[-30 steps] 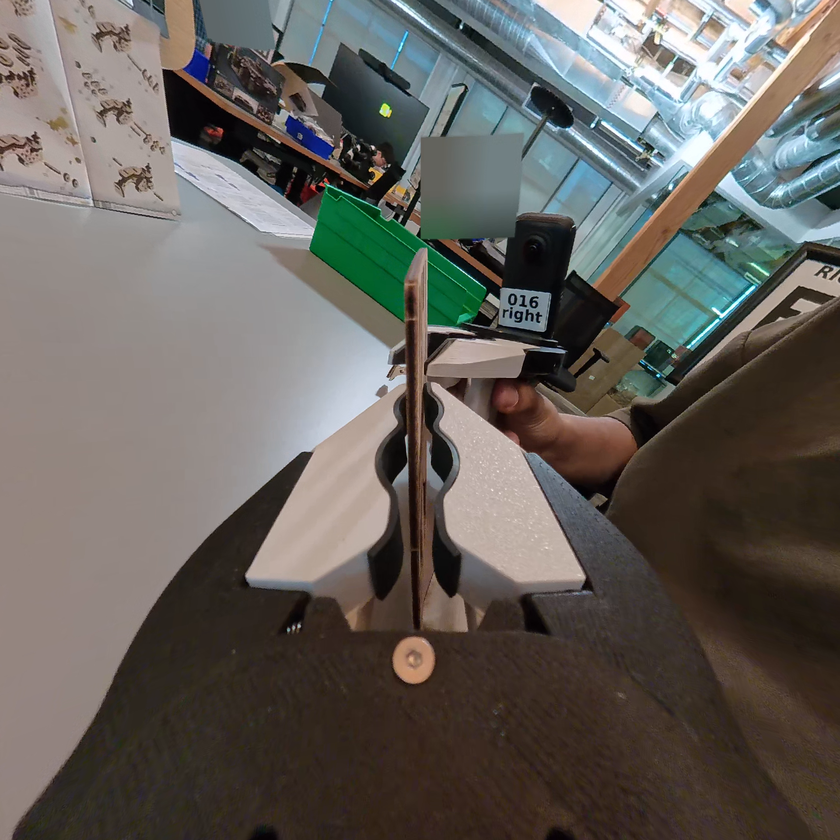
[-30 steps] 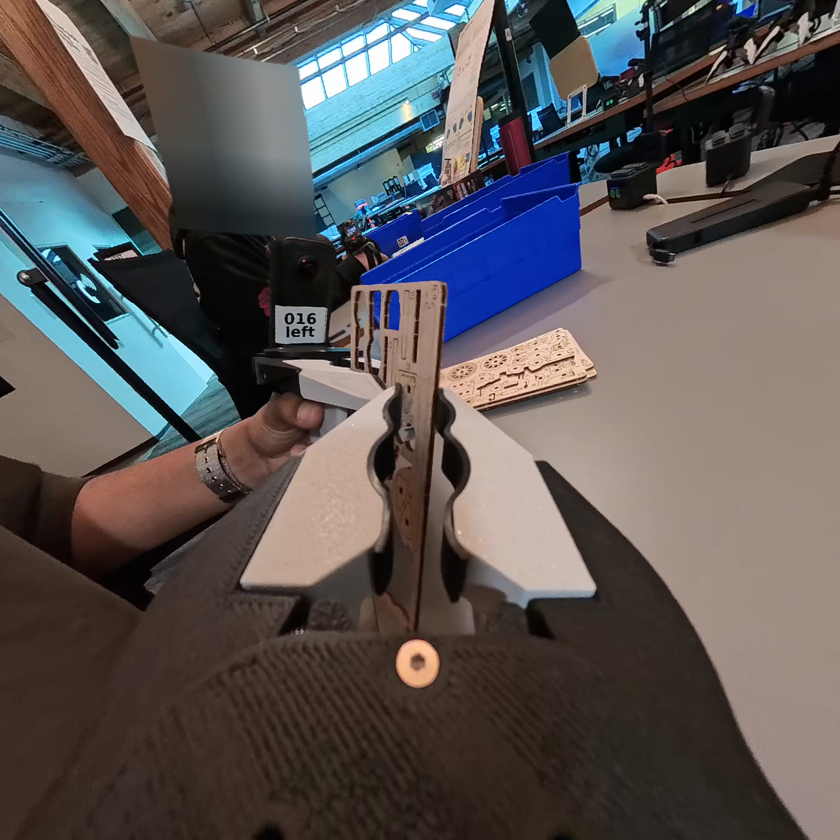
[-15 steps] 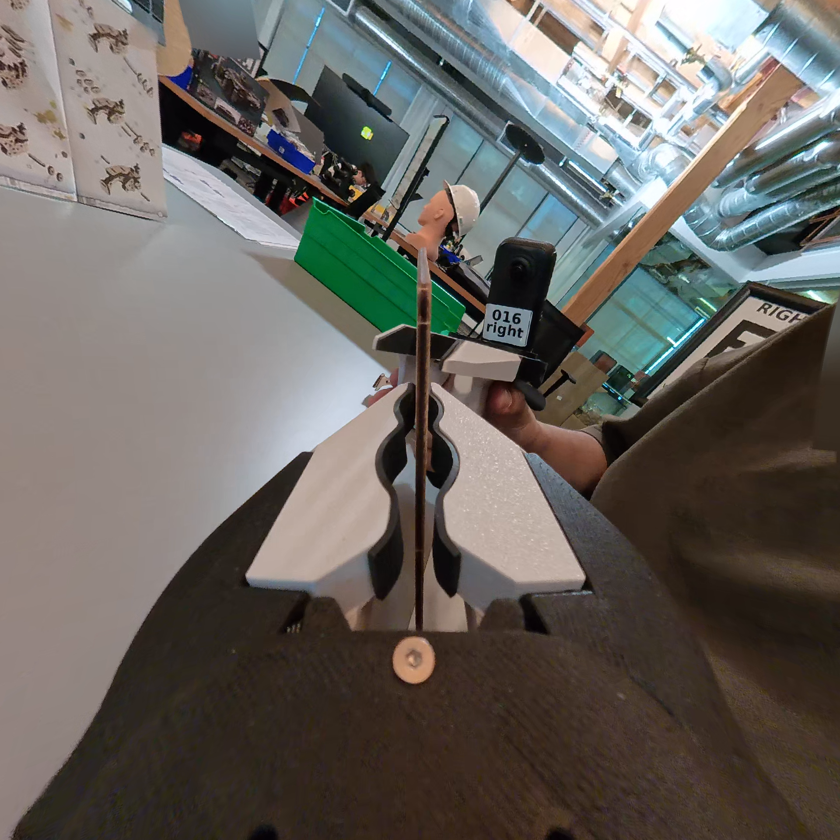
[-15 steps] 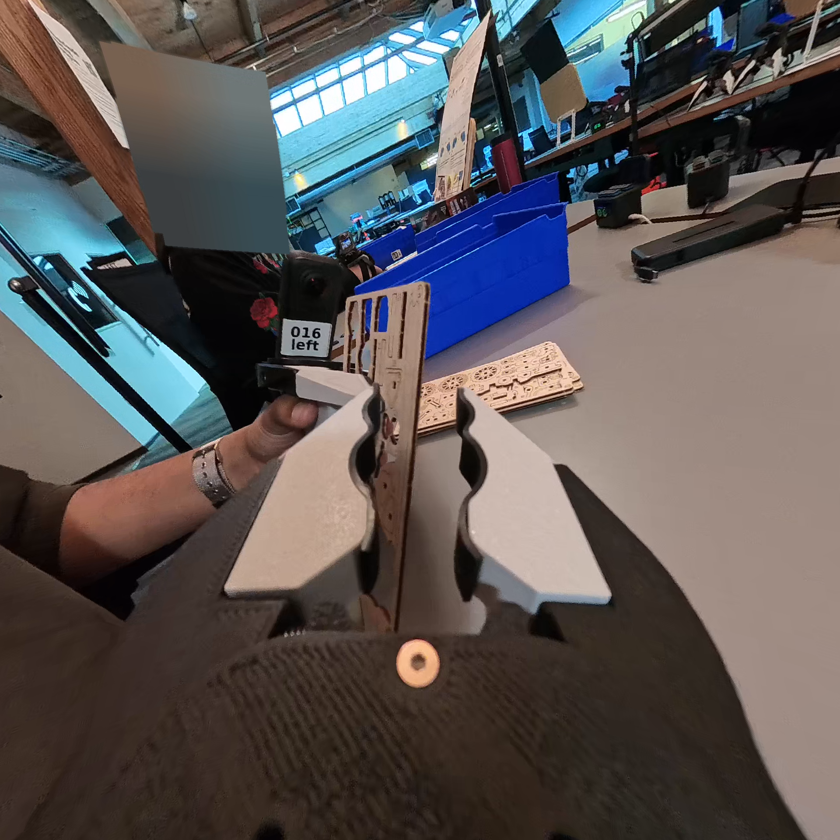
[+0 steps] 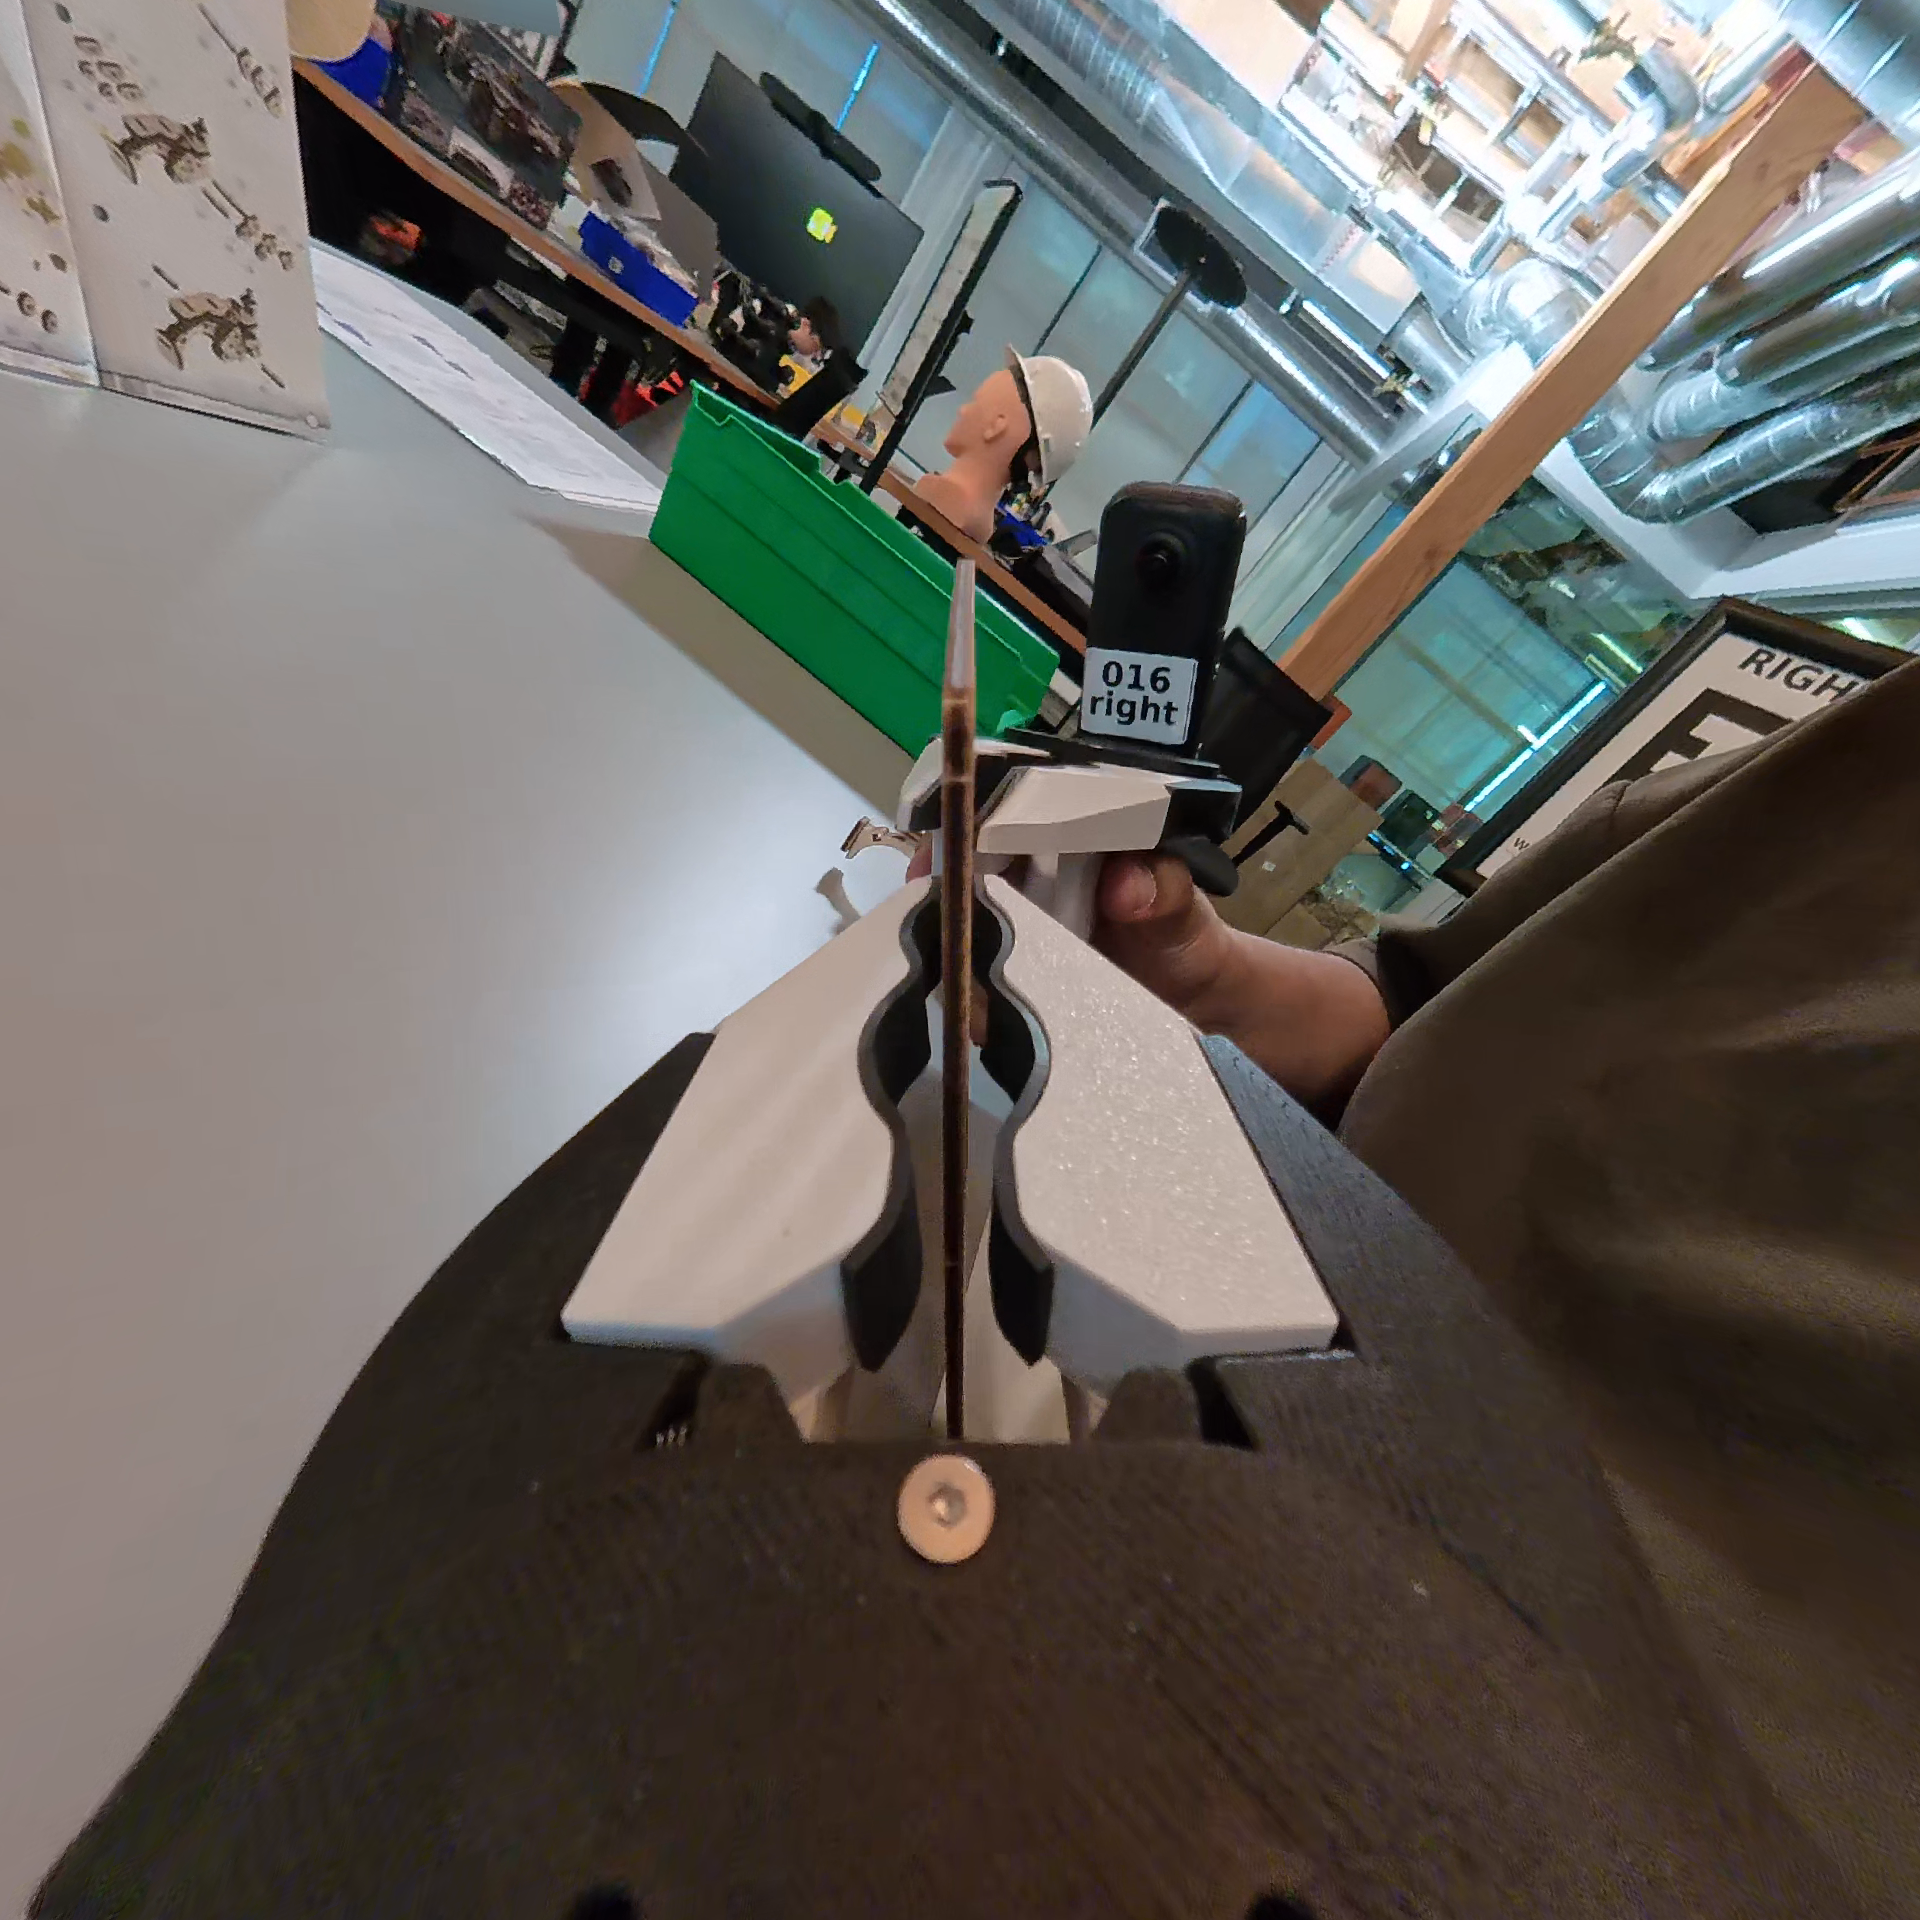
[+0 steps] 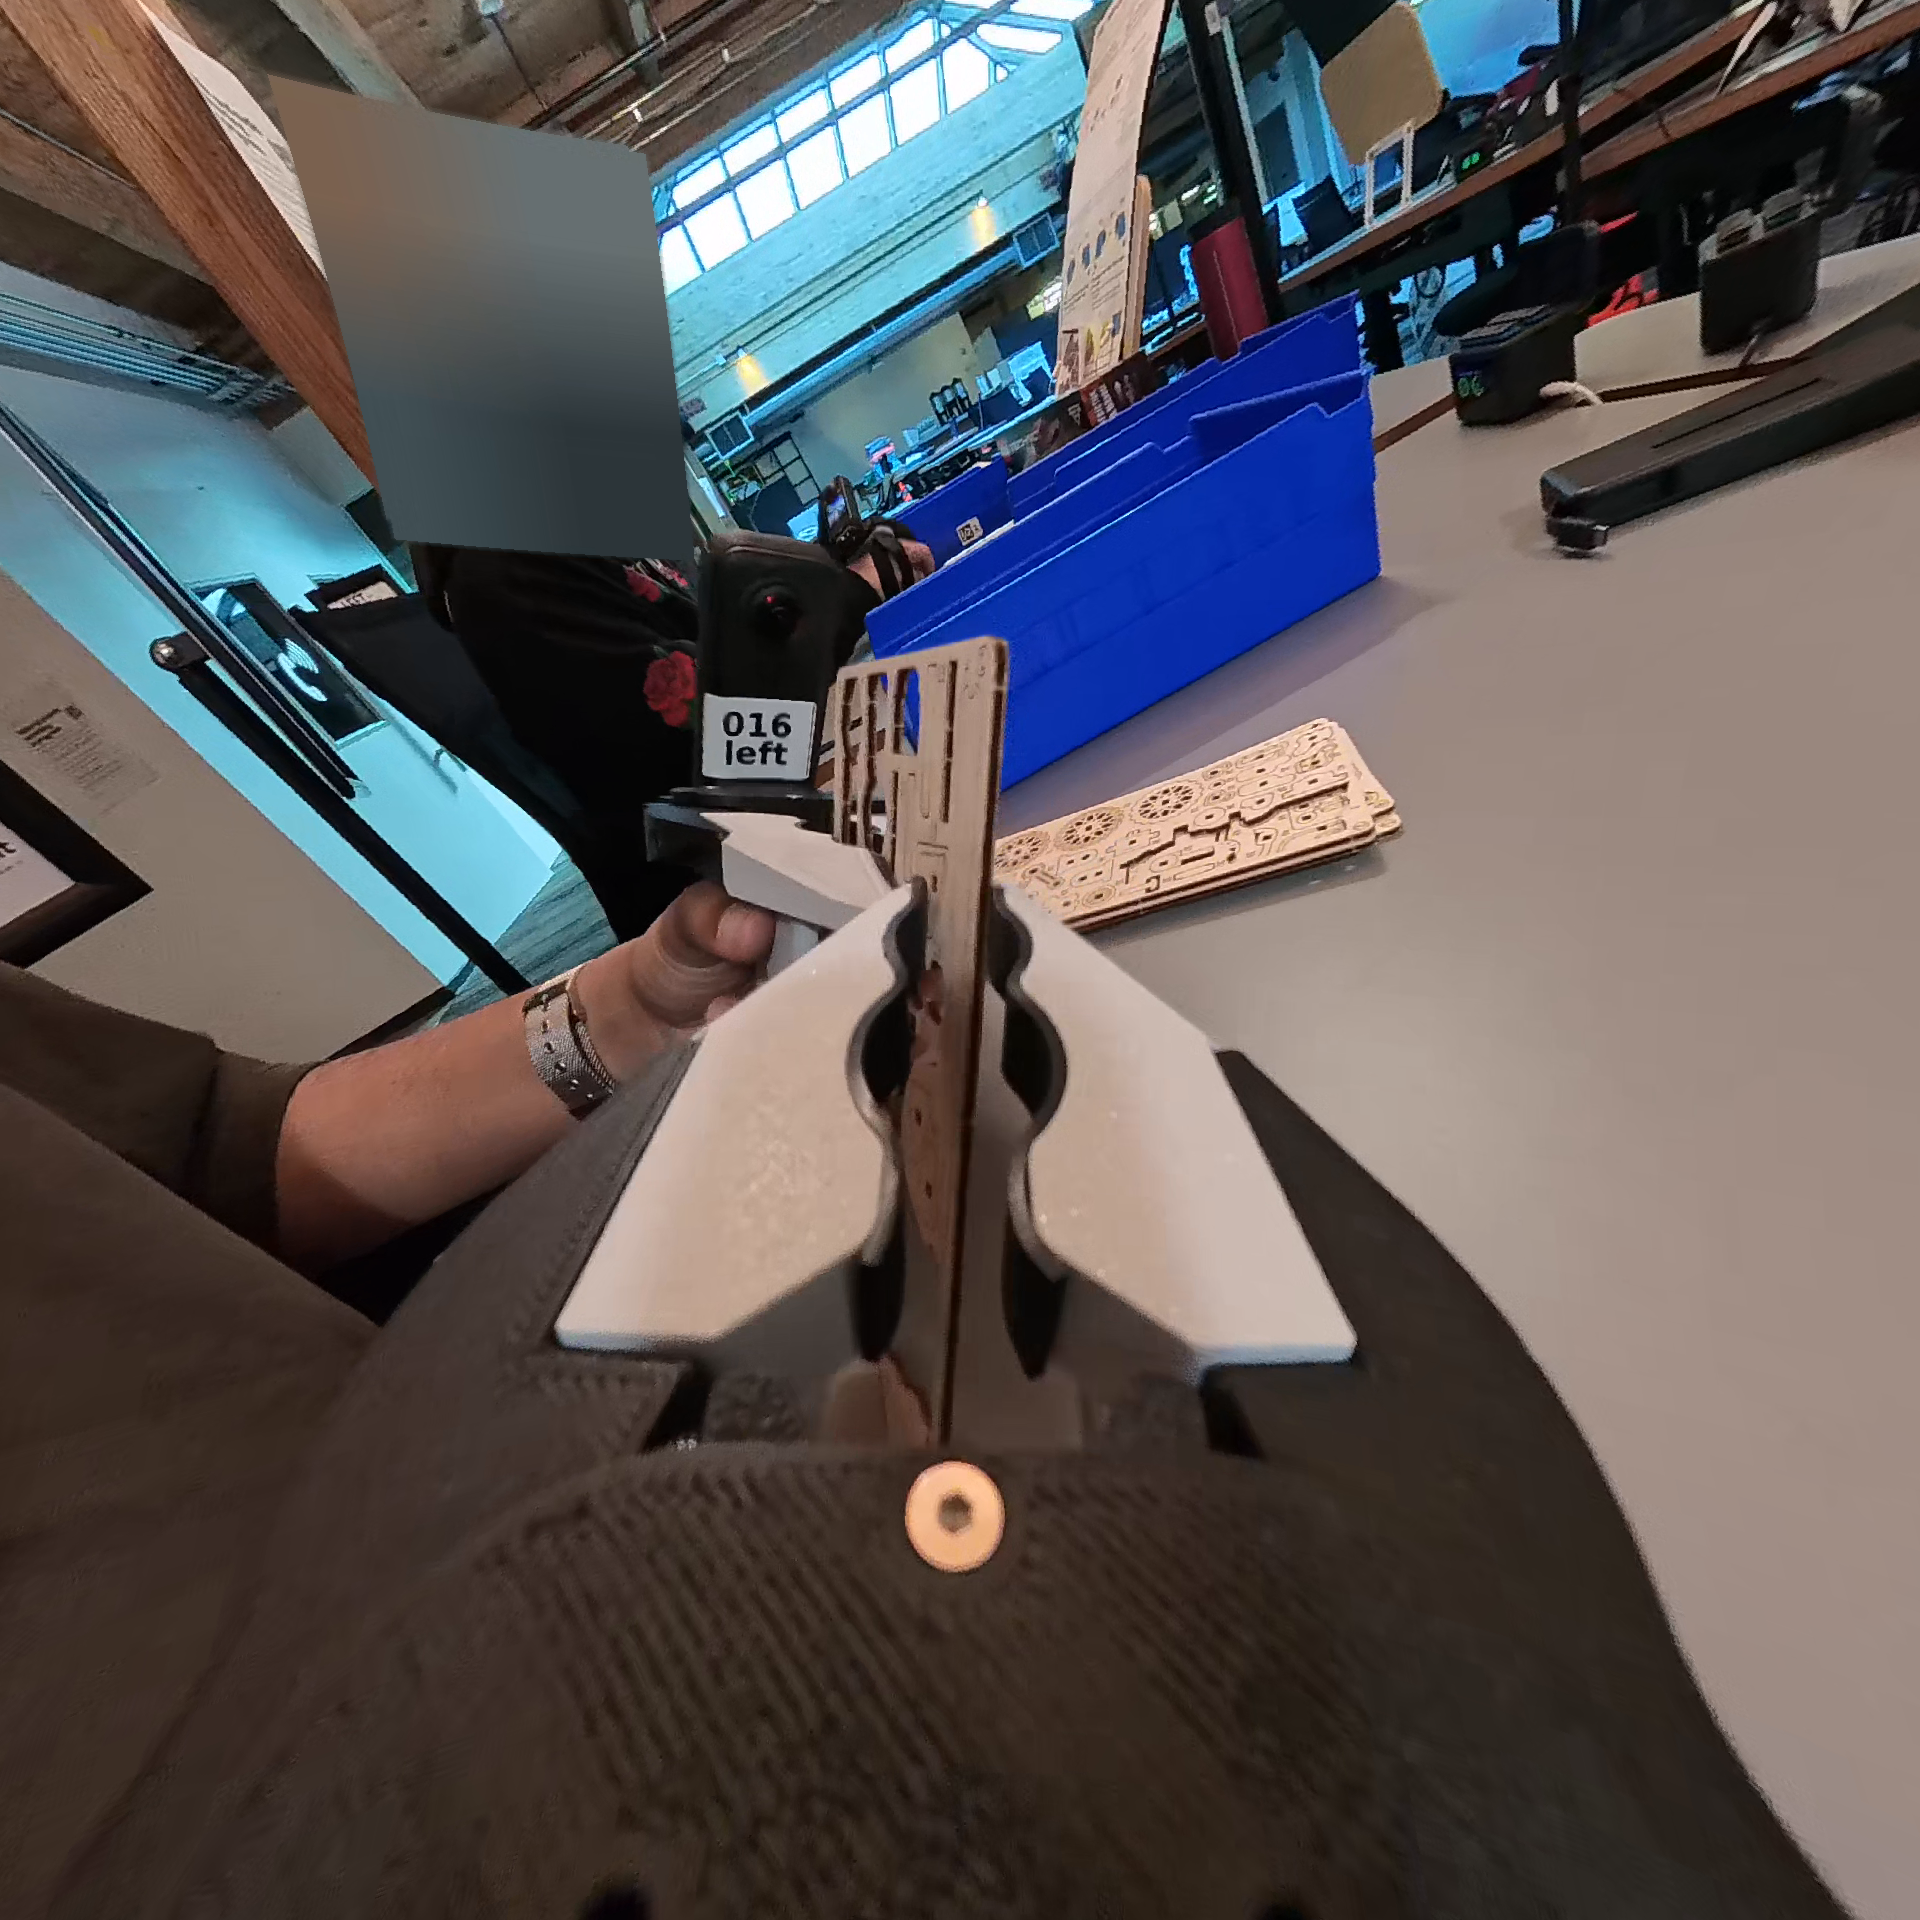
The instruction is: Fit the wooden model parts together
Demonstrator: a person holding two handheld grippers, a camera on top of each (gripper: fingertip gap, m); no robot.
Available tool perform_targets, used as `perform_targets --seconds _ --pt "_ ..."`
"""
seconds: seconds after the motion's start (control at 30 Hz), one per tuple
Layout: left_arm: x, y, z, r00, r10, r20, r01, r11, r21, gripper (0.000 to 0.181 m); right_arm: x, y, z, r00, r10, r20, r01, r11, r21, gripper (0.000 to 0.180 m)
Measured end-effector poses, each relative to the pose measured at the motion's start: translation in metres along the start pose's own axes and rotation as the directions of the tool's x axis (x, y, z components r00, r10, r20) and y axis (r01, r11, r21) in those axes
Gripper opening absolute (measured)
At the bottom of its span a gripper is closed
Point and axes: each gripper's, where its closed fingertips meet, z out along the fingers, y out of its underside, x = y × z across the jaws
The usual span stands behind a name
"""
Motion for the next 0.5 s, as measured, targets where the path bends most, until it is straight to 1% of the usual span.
perform_targets --seconds 0.17,0.3,0.37,0.43,0.5 --pt "-0.0009 0.0047 0.0024 1.000 0.018 0.016 -0.017 1.000 -0.026 0.000 0.0015 0.0041 0.0010 1.000 0.011 0.004 -0.011 1.000 -0.022 0.012" --pt "0.0020 0.0025 0.0024 1.000 0.019 -0.001 -0.019 1.000 -0.011 0.000 -0.0008 0.0017 0.0007 1.000 -0.015 -0.002 0.015 1.000 -0.015 0.009" --pt "0.0030 0.0024 0.0016 0.999 0.038 -0.005 -0.038 0.999 -0.004 0.003 -0.0029 0.0016 0.0007 1.000 -0.006 0.009 0.006 1.000 -0.019 0.008" --pt "-0.0026 0.0015 0.0020 0.998 0.052 0.040 -0.052 0.999 0.005 0.016 -0.0064 0.0010 0.0006 0.998 0.043 0.045 -0.042 0.999 -0.014 0.002" --pt "-0.0038 0.0010 0.0020 0.997 0.058 0.053 -0.058 0.998 0.006 0.017 -0.0058 0.0017 0.0010 0.995 0.083 0.054 -0.083 0.997 -0.008 0.002"
